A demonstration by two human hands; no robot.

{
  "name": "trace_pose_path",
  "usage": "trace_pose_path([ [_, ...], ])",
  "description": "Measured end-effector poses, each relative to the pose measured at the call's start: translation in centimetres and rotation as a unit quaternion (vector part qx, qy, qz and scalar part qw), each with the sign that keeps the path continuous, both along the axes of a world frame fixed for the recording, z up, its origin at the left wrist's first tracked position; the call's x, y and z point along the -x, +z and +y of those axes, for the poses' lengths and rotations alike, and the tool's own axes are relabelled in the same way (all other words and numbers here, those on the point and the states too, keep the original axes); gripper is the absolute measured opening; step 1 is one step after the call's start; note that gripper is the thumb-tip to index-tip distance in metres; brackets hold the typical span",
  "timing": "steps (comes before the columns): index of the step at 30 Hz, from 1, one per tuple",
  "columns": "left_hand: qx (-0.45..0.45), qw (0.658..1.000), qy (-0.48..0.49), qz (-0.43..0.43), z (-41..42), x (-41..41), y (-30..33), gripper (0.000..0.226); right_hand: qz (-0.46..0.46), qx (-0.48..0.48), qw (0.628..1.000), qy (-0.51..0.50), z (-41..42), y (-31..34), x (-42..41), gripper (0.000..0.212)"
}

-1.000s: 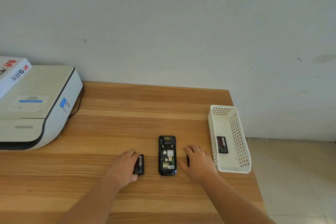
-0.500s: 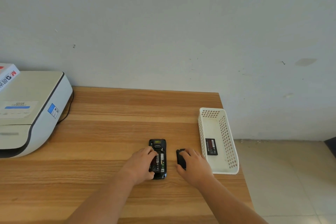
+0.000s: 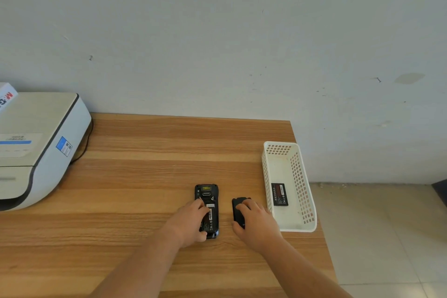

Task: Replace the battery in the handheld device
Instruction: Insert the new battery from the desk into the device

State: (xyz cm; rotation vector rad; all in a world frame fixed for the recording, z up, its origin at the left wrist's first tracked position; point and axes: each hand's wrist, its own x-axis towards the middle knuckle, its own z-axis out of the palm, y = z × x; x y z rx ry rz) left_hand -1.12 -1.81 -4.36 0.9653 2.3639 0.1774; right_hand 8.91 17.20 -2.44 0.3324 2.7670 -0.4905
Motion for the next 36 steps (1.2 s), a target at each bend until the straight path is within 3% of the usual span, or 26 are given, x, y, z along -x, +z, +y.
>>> trace_pose_path([
  [12, 0.012, 0.999, -0.022, 0.029, 0.3, 0.8, -0.8, 0.065, -0.006, -0.001, 1.0, 0.004, 0.3, -0.3, 0.4, 0.051],
  [21, 0.007, 0.994, -0.004, 0.11, -0.2, 0.1, -0.6, 0.052, 0.008, 0.002, 1.0, 0.02, -0.6, -0.6, 0.5, 0.046],
  [31, 0.02, 0.99, -0.104, 0.091, -3.3, 0.4, 0.2, 0.042, -0.012, 0.002, 0.977, 0.215, -2.0, -1.5, 1.2, 0.05],
  [36, 0.044, 0.987, -0.129, 0.084, -3.7, 0.1, 0.3, 0.046, -0.015, -0.011, 0.97, 0.241, -2.3, -1.9, 0.9, 0.049],
])
